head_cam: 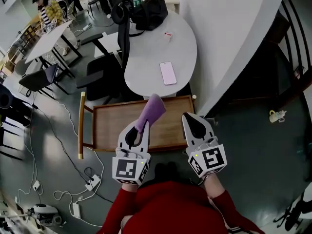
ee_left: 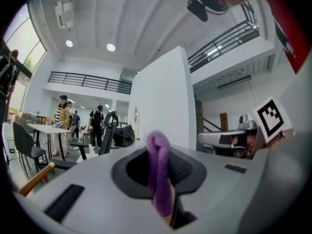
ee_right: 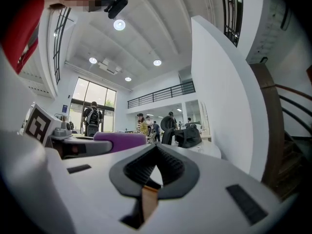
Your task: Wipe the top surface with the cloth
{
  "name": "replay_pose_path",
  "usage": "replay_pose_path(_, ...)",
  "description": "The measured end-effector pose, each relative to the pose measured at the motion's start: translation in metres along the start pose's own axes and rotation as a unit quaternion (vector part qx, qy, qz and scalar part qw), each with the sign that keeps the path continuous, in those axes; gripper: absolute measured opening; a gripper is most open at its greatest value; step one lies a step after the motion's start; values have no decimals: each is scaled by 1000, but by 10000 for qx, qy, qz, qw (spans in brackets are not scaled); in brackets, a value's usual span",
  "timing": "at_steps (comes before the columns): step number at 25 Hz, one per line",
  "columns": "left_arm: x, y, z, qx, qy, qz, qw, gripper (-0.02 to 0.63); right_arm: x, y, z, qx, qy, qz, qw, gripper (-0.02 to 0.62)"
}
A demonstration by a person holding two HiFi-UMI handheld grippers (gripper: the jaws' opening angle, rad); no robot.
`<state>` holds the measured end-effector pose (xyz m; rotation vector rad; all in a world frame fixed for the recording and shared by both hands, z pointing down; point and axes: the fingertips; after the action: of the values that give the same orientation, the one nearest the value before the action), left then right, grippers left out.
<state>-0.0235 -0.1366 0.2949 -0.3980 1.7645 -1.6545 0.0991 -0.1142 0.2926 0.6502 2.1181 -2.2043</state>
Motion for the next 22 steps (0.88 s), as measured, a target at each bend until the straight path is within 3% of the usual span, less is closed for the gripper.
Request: replay_pose_path(22,3,2,-6,73,212,-5,9997,57,7,-6,-2,200,177,-49,9996,12)
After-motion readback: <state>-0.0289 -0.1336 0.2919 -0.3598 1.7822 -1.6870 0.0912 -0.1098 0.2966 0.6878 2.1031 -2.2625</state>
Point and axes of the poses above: the fingertips, and each gripper's own axes: z forward along the fingers, x to its left, y out of its top, and after that the axes turned 14 degrees about z, right-handed
